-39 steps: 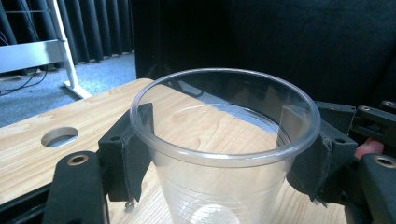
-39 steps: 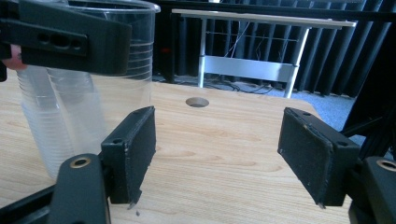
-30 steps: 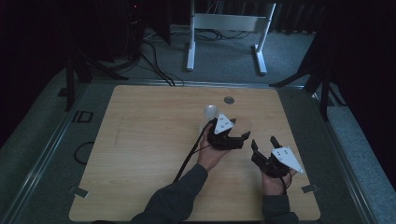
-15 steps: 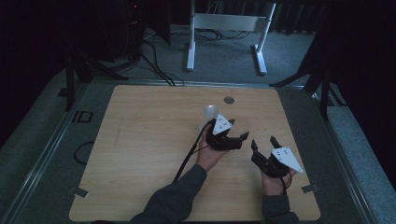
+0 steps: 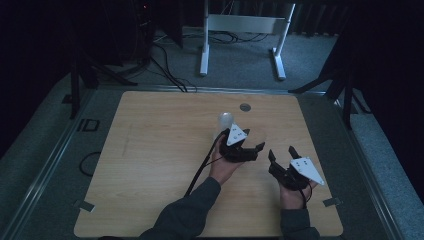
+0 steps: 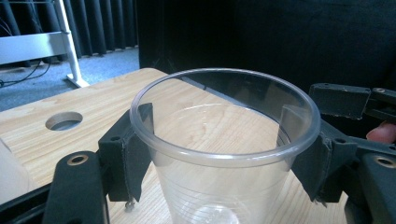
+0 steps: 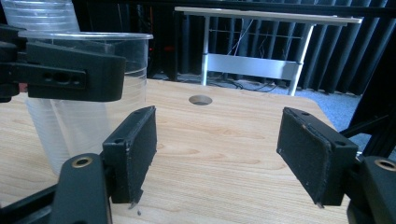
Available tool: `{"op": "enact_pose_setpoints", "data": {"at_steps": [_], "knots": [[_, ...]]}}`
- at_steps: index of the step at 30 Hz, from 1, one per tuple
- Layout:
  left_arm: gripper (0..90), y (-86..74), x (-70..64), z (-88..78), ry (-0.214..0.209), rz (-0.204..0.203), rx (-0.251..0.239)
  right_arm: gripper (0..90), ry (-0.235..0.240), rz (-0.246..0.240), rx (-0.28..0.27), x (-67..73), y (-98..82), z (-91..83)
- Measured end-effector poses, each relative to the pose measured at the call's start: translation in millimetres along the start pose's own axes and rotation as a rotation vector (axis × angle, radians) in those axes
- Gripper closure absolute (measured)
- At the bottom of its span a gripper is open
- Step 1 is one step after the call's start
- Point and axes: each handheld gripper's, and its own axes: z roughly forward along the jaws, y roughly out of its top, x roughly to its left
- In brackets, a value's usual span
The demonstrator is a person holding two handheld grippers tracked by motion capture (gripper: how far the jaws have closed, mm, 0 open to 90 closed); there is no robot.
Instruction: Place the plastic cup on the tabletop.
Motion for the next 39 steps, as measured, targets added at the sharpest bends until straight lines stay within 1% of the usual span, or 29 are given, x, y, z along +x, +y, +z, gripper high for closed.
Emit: {"op": "enact_pose_setpoints", "data": {"at_steps": [6,14,19,25,30,39], "knots": [[28.1,-2.6,-0.1,0.6,0.001,-0.002,0.003,28.3,-0.001,-0.001,0.002,0.1,0.1,-0.2],[28.1,-10.8,-0.3,3.0,0.006,-0.008,0.012,28.4,0.002,0.001,0.000,-0.5,0.3,-0.4],[28.1,-12.4,-0.7,2.9,0.007,-0.008,0.012,28.4,0.002,0.000,0.001,-0.1,0.2,-0.4],[28.1,-15.4,0.9,2.6,0.017,-0.010,0.013,28.4,0.001,0.002,-0.001,-0.5,0.4,-0.6],[28.1,-20.0,1.9,3.2,0.024,-0.002,0.024,28.4,0.001,0.004,-0.001,-0.6,0.6,-0.7],[28.1,-27.2,3.6,4.7,0.040,-0.009,0.038,28.4,0.000,0.007,-0.004,-1.3,1.0,-1.1]]}}
